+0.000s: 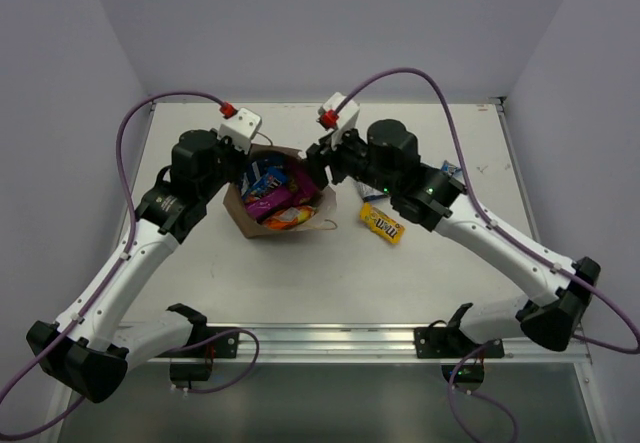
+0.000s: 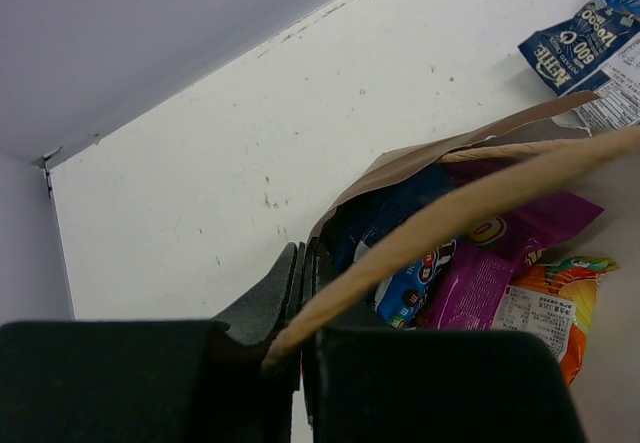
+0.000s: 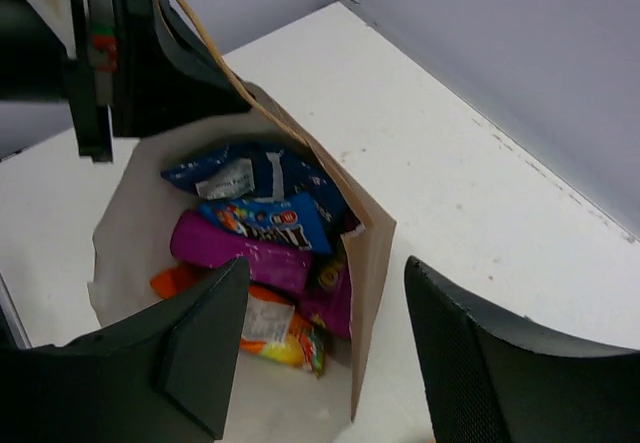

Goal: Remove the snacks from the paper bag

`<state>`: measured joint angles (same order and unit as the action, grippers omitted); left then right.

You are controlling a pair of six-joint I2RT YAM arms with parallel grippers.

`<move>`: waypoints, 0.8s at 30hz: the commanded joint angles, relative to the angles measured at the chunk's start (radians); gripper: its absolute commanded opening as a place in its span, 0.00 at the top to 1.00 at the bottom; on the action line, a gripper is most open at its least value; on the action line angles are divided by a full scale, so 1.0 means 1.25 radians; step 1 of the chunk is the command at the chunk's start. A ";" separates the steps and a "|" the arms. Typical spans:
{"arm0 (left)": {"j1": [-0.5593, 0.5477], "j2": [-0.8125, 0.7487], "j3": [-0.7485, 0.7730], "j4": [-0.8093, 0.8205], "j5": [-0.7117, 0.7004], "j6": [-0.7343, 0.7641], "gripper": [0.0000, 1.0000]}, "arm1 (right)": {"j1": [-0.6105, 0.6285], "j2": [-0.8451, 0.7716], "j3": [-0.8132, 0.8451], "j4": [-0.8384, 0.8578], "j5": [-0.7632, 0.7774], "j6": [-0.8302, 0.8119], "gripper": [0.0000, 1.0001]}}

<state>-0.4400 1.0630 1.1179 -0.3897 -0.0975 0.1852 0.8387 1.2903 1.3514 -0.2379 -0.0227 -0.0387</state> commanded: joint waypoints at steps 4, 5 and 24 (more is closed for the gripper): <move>-0.003 -0.028 0.027 0.069 -0.001 -0.038 0.99 | 0.054 0.189 0.157 -0.020 0.005 0.168 0.34; -0.003 -0.029 0.026 0.066 0.003 -0.045 1.00 | 0.062 0.217 0.157 -0.006 0.005 0.211 0.34; -0.001 -0.042 0.021 0.023 -0.003 -0.066 1.00 | 0.086 0.455 0.104 0.184 0.226 0.629 0.26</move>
<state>-0.4400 1.0565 1.1179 -0.4126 -0.0956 0.1150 0.9493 1.8381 1.4532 -0.0612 0.1940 0.6765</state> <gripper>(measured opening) 0.032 0.745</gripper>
